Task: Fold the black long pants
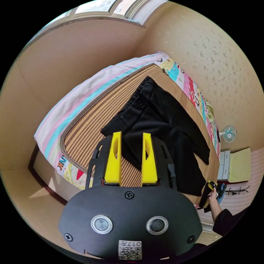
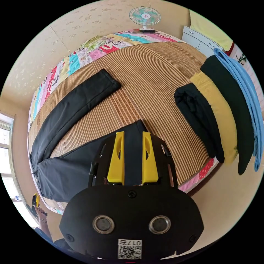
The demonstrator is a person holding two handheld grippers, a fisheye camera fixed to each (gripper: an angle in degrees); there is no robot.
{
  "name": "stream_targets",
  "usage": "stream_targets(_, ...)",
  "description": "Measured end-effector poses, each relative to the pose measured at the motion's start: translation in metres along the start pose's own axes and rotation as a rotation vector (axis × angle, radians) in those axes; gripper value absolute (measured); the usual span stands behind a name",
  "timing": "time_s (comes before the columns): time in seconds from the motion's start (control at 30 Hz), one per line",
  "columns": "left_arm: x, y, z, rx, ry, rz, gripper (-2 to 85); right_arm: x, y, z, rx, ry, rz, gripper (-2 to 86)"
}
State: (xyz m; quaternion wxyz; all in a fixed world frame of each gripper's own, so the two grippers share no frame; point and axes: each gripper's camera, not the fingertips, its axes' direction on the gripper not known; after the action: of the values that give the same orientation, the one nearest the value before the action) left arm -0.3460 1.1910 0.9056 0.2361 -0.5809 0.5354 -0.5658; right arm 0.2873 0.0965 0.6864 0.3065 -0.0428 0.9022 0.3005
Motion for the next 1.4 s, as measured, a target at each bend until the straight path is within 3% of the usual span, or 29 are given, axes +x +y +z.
stream_targets(0.2, 0.072, 0.023, 0.039, -0.022, 0.067, 0.069, 11.0, -0.023, -0.035, 0.047, -0.18, 0.069, -0.167, 7.4)
stream_targets(0.37, 0.15, 0.05, 0.094, -0.093, 0.284, 0.15, 5.2, -0.041, -0.029, 0.029, 0.0, 0.165, -0.294, 4.3)
stream_targets(0.5, 0.195, 0.067, 0.133, -0.146, 0.267, 0.171, 6.6, -0.041, -0.038, 0.058, -0.014, 0.197, -0.259, 4.7)
stream_targets(0.6, 0.212, 0.082, 0.162, -0.179, 0.149, 0.155, 6.9, -0.053, -0.05, 0.057, -0.021, 0.227, -0.273, 6.1)
stream_targets(0.73, 0.218, 0.098, 0.204, -0.369, 0.069, 0.13, 6.1, -0.054, -0.062, 0.023, 0.092, 0.138, -0.204, 6.1)
stream_targets(0.83, 0.221, 0.107, 0.208, -0.317, 0.05, 0.125, 2.8, -0.068, -0.071, 0.038, -0.032, -0.092, -0.294, 2.3)
stream_targets(0.9, 0.226, 0.108, 0.211, -0.315, 0.064, 0.097, 2.8, -0.079, -0.078, 0.06, -0.172, -0.103, -0.327, 1.6)
stream_targets(1.0, 0.243, 0.101, 0.203, -0.237, 0.075, 0.074, 4.6, -0.107, -0.094, 0.054, -0.121, -0.164, -0.372, 1.4)
stream_targets(1.07, 0.266, 0.084, 0.196, -0.169, 0.075, 0.137, 4.8, -0.134, -0.114, 0.048, -0.11, -0.232, -0.457, 1.9)
stream_targets(1.2, 0.31, 0.032, 0.211, -0.198, 0.098, 0.389, 4.8, -0.21, -0.181, 0.051, -0.134, -0.224, -0.677, 4.9)
stream_targets(1.4, 0.359, -0.075, 0.266, -0.34, -0.047, 0.721, 1.6, -0.316, -0.261, 0.08, -0.212, 0.09, -0.959, 6.0)
